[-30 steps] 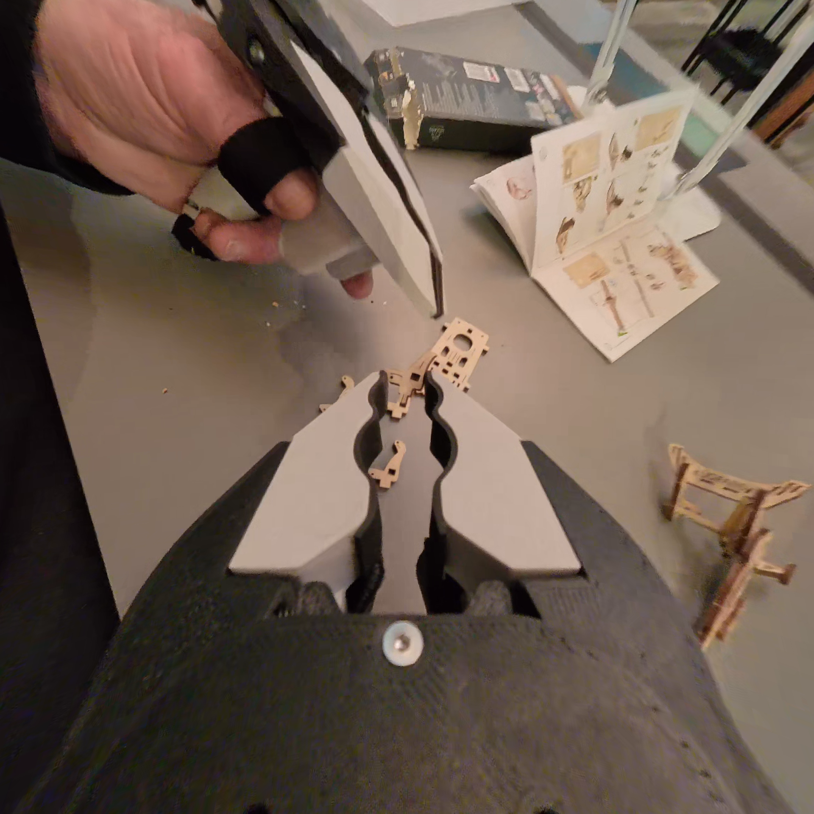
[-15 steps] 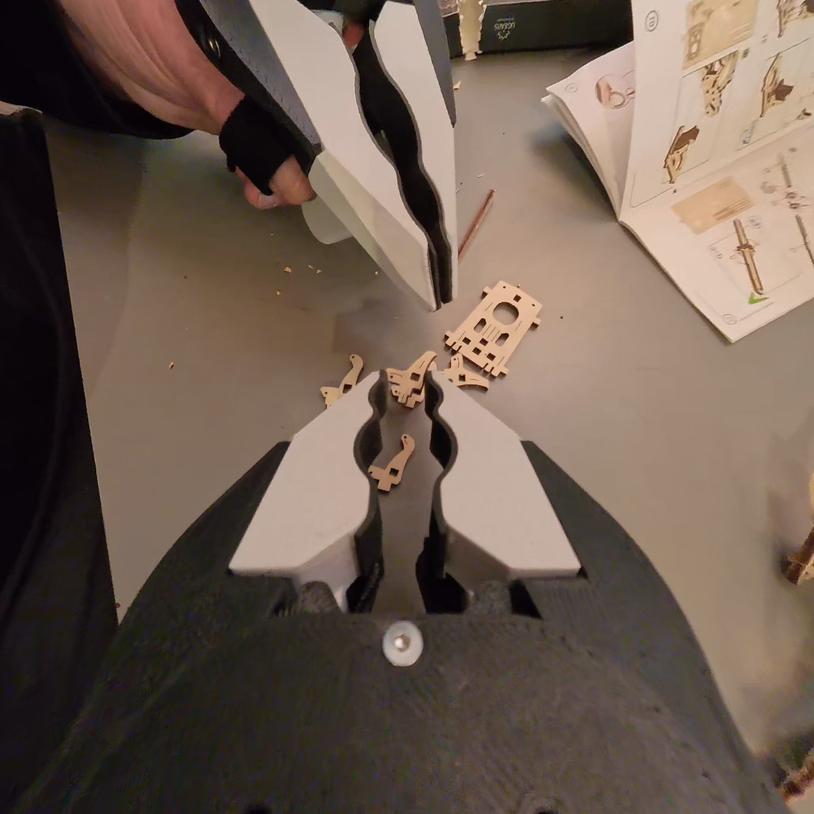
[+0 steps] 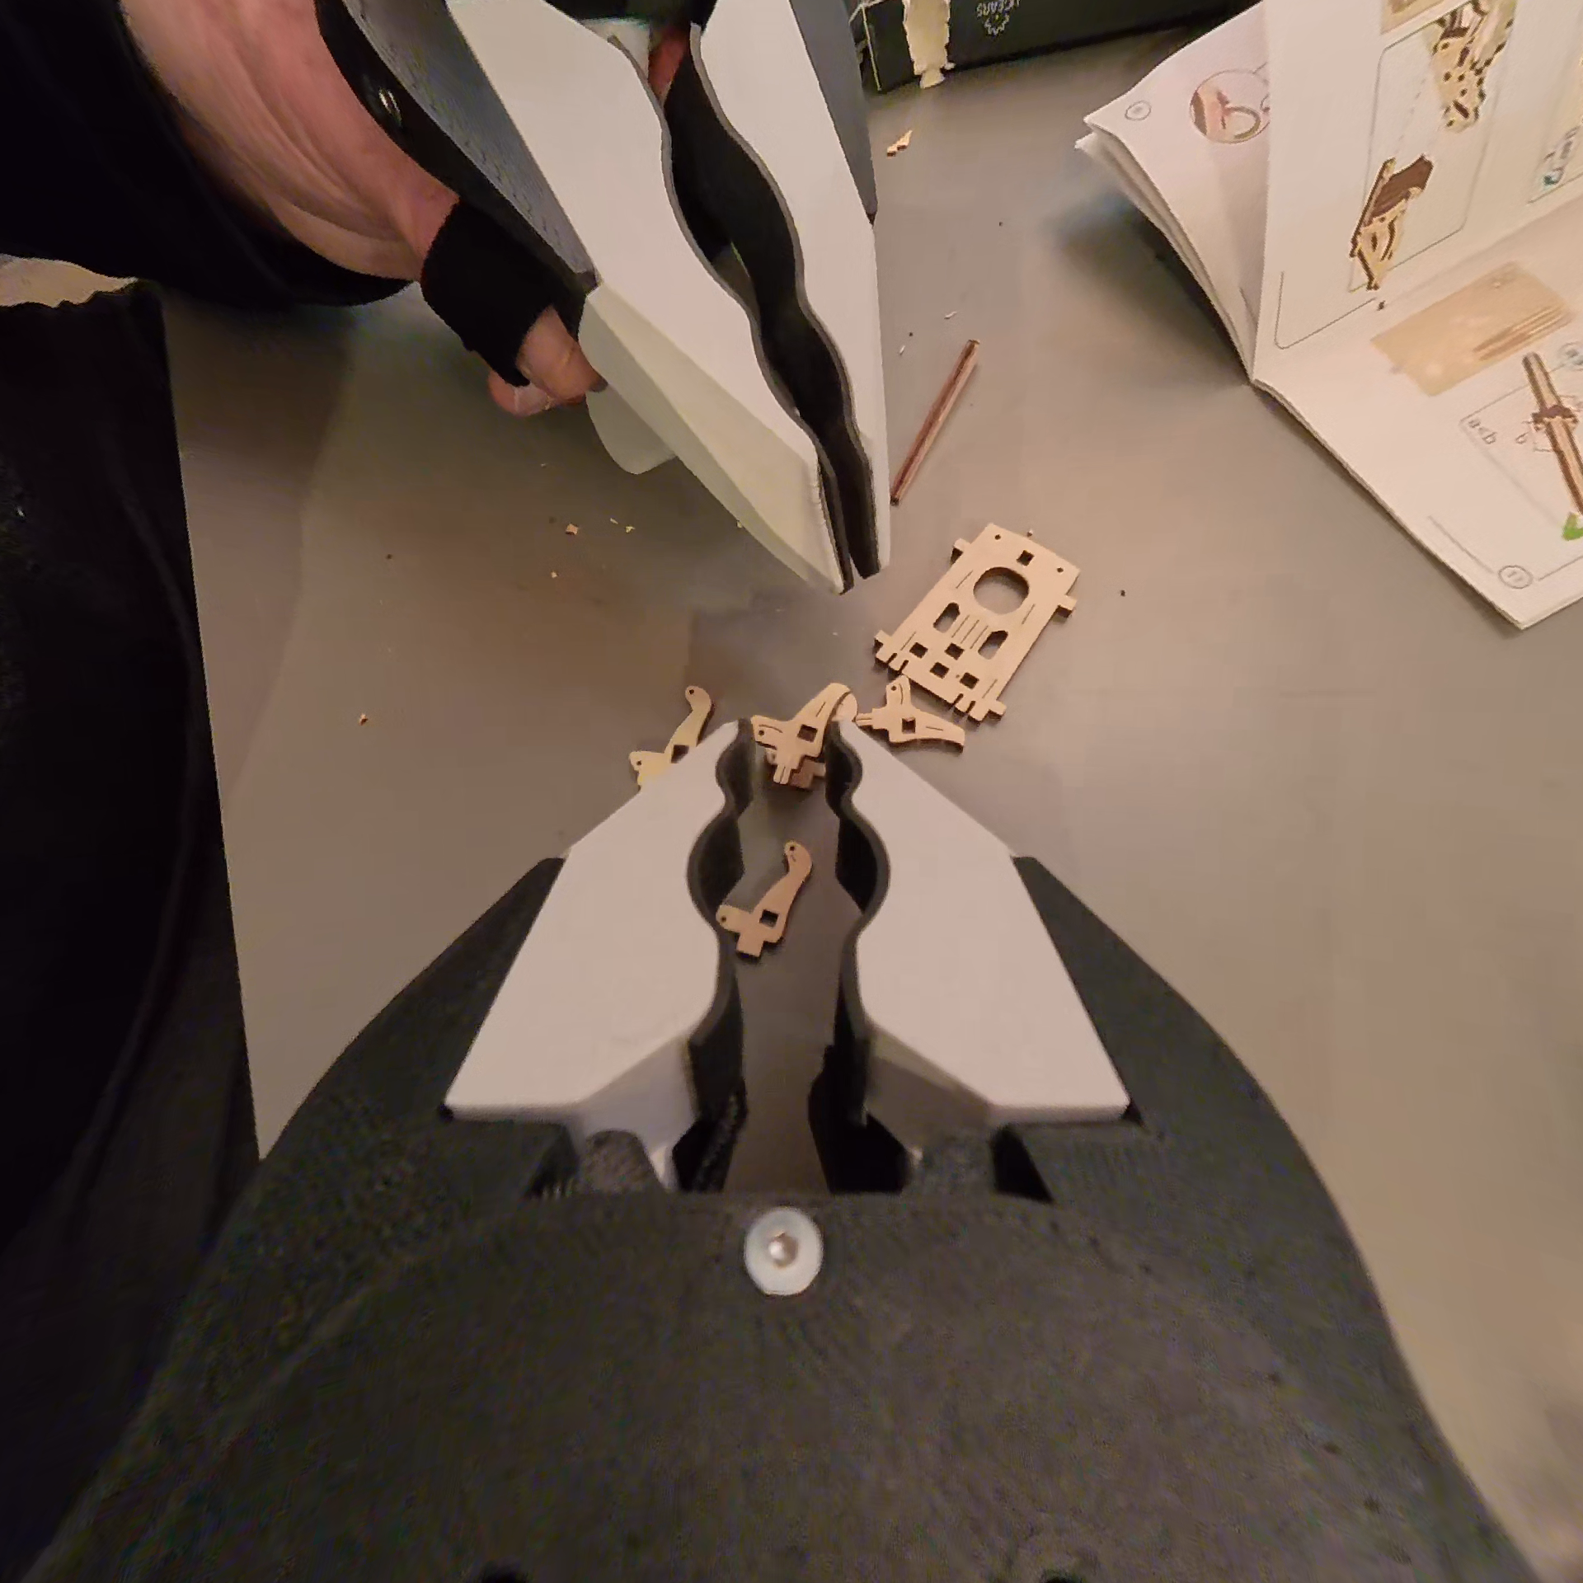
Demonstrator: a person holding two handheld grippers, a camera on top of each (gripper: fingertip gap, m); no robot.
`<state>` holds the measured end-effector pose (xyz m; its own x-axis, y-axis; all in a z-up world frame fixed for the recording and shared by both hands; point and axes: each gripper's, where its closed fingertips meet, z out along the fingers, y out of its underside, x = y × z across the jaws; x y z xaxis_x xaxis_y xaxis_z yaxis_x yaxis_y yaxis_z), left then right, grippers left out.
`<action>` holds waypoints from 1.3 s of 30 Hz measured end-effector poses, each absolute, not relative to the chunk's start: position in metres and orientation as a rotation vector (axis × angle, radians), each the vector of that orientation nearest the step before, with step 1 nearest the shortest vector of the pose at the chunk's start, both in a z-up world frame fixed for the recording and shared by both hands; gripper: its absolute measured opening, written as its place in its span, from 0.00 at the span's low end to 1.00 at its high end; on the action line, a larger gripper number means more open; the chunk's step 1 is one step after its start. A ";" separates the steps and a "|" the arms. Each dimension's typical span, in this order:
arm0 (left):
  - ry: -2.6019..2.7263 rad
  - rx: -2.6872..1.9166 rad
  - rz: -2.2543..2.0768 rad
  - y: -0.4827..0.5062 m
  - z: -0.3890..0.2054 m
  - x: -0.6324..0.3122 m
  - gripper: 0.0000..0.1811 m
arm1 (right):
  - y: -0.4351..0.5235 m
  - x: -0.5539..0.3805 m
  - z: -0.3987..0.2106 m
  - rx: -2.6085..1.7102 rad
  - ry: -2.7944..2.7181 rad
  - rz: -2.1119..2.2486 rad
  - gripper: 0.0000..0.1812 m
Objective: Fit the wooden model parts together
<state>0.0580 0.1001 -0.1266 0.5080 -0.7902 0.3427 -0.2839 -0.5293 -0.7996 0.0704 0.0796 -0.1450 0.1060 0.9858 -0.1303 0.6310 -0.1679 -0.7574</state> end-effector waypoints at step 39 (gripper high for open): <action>0.798 -2.026 -1.068 0.102 -0.117 0.054 0.03 | 0.081 0.073 -0.146 -1.914 -1.578 0.991 0.08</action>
